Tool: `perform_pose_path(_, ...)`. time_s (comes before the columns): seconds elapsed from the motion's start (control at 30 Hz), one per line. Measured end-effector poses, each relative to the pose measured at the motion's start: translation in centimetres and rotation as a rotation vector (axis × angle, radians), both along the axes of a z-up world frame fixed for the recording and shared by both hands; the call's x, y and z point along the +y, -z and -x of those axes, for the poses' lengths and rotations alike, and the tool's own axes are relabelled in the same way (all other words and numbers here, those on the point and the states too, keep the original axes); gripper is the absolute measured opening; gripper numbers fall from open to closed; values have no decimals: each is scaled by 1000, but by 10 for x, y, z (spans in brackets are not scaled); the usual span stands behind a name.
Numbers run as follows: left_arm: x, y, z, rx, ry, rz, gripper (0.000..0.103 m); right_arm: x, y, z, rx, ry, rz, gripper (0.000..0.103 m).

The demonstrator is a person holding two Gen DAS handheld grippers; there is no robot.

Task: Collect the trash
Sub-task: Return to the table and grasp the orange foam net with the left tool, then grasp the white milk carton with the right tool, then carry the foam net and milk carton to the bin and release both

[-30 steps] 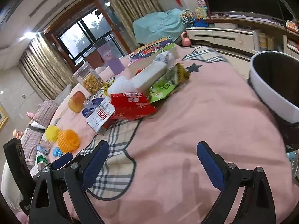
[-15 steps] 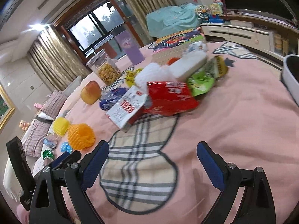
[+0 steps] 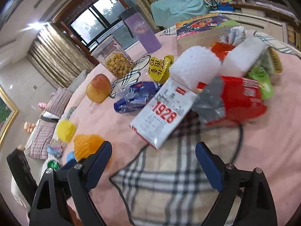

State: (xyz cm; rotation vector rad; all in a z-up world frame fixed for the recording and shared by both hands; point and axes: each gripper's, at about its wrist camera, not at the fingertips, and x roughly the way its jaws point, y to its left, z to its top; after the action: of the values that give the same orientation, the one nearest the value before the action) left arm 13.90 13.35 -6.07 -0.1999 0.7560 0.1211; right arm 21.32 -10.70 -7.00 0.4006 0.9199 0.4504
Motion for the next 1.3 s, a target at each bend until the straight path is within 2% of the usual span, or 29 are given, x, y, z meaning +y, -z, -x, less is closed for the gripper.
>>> perform_pose_path(0.03, 0, 0, -1, -3, 5, 1, 79, 3, 1, -5, 10, 5, -5, 91)
perform_pose_path(0.1, -1, 1, -2, -4, 21, 8, 72, 7, 5, -13, 25, 16, -7, 88)
perform_pose_path(0.17, -2, 4, -5, 6, 49, 28, 56, 12, 9, -22, 45, 26, -9, 84)
perform_pose_path(0.2, -3, 4, -6, 5, 58, 34, 52, 12, 11, -24, 52, 32, -5, 78)
perform_pose_path(0.23, -4, 4, -6, 2, 72, 40, 43, 12, 12, -26, 59, 39, 4, 72)
perform_pose_path(0.27, -5, 4, -6, 1, 82, 40, 40, 12, 15, -28, 62, 41, 13, 61)
perform_pose_path(0.3, -7, 3, -5, -3, 83, 30, 39, 11, 15, -27, 57, 36, 10, 60)
perform_pose_path(0.47, -10, -1, 0, -10, 94, 50, 18, 6, 8, -14, 28, -7, 11, 55)
perform_pose_path(0.63, -22, -7, 10, -22, 117, 55, 13, -6, 0, 11, 8, -50, 9, 54)
perform_pose_path(0.83, -49, -15, 20, -37, 170, 63, 12, -27, -13, 43, -33, -81, 30, 54)
perform_pose_path(1.3, -142, -26, 31, -42, 370, 67, 12, -108, -14, 87, -36, 20, 27, 54)
